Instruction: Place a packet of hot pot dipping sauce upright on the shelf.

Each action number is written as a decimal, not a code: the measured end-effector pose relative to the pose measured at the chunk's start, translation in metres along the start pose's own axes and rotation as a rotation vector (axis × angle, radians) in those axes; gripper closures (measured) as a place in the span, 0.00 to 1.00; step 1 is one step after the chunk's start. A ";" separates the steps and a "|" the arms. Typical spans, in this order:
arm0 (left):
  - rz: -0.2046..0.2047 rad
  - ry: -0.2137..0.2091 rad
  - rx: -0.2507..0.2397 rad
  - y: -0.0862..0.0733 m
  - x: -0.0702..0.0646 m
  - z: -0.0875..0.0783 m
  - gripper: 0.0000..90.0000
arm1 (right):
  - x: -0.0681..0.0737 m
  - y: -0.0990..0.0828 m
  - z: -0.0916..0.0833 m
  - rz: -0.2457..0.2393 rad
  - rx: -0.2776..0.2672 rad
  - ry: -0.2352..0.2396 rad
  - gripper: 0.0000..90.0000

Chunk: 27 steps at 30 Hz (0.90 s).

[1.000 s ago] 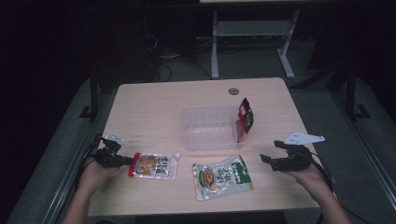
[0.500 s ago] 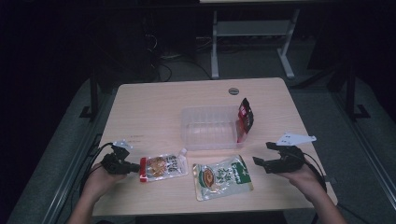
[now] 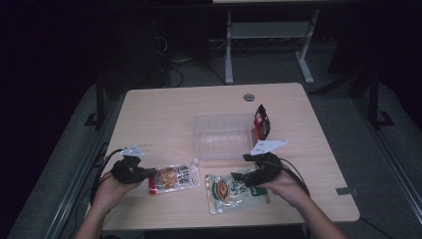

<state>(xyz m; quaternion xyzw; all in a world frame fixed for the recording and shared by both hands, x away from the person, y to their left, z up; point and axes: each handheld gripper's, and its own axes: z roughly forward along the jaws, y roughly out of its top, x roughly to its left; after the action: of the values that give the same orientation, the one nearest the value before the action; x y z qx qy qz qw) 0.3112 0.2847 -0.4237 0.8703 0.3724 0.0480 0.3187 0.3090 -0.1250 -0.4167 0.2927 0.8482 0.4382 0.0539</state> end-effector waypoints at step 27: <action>0.023 -0.024 0.111 -0.002 -0.003 0.028 1.00 | 0.022 0.035 0.110 -0.014 0.192 0.146 0.32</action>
<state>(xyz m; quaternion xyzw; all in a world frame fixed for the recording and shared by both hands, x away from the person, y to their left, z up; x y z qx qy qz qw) 0.3169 0.2690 -0.4466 0.8914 0.3607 0.0207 0.2738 0.3448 -0.0188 -0.4535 0.2577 0.8900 0.3746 -0.0333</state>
